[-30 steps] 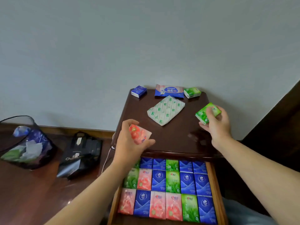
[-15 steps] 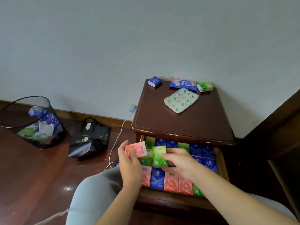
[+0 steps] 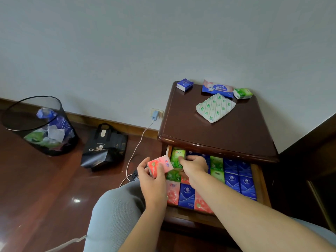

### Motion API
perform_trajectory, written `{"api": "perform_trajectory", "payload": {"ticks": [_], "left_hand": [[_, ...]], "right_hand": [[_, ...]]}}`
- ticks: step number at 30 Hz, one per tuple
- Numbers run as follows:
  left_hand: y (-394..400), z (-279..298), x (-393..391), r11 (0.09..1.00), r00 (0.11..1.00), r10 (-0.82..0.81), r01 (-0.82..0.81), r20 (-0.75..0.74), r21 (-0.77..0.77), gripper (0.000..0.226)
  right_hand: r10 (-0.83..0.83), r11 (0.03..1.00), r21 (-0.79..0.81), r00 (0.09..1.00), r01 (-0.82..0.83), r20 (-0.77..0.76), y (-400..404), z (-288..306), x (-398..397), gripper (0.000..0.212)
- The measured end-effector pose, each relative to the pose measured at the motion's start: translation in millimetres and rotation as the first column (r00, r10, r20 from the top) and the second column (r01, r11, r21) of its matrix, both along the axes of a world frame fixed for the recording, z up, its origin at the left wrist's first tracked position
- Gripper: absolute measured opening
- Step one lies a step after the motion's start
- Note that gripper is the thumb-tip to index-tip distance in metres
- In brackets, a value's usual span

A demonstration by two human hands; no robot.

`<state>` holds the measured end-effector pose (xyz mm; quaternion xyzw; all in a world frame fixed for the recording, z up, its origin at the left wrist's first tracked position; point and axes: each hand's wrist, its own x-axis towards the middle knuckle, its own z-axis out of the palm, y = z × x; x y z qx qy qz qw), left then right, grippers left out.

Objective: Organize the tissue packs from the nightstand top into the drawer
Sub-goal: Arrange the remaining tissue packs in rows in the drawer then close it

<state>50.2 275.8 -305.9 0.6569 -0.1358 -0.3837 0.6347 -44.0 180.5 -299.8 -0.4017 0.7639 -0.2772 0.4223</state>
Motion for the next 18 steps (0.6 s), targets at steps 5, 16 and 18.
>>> {"api": "perform_trajectory", "payload": {"ticks": [5,16,18], "left_hand": [[3,0,1,0.999,0.999,-0.047,0.047,0.017,-0.012,0.052],[4,9,-9,0.978,0.975,-0.170,0.184,0.141,-0.097,0.024],[5,14,-13,0.956,0.957,-0.239,0.262,0.164,-0.136,0.024]], "right_hand": [[0.083,0.997,0.018,0.990,-0.081,-0.112,-2,-1,-3,0.027],[0.170,0.934,0.173,0.814,-0.313,0.555,25,31,-37,0.040],[0.050,0.902,0.268,0.697,-0.339,0.715,31,37,-45,0.052]]}}
